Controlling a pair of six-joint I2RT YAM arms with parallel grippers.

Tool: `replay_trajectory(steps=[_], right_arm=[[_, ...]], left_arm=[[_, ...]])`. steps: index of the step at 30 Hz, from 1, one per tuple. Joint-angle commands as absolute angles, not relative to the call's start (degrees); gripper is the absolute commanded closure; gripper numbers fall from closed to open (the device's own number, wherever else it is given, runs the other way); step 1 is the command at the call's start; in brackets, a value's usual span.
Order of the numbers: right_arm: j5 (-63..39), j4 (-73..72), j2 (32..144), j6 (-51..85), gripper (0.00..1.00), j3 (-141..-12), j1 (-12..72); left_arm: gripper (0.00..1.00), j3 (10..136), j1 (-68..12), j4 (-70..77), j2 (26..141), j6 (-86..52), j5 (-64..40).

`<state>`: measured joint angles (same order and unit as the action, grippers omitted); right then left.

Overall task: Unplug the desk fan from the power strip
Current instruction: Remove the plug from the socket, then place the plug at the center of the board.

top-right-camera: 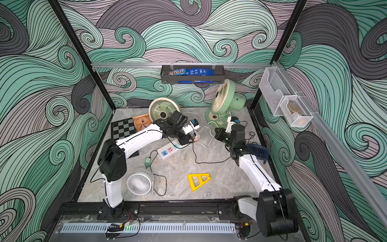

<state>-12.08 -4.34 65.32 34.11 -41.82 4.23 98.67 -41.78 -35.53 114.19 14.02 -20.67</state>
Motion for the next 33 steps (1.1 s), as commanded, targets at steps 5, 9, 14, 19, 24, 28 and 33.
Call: replay_trajectory(steps=[5,9,14,19,24,28,33], right_arm=[[-10.2,3.1,55.0,29.2,0.89,-39.1,-0.5],[-8.0,5.6,50.5,27.9,0.88,-39.8,-2.0],[-8.4,6.3,46.4,27.8,0.88,-39.6,-4.5],[-8.3,5.7,43.9,27.8,0.88,-38.1,-4.7],[-8.6,5.8,42.4,27.8,0.88,-37.0,-4.9],[-9.2,5.9,41.5,27.9,0.88,-35.9,-4.8],[-9.3,5.7,41.0,27.7,0.87,-35.0,-4.9]], left_arm=[[1.00,112.7,-48.0,-39.7,125.0,8.2,-24.9],[1.00,119.9,-51.5,-40.3,131.4,7.1,-25.3],[1.00,128.9,-54.7,-42.2,138.6,7.1,-25.1],[1.00,134.0,-56.6,-43.2,143.7,7.6,-24.8],[1.00,135.3,-57.9,-42.9,146.1,8.2,-23.9],[1.00,135.4,-58.4,-42.8,146.8,8.4,-23.6],[0.88,135.3,-58.6,-43.2,147.0,8.7,-23.4]])
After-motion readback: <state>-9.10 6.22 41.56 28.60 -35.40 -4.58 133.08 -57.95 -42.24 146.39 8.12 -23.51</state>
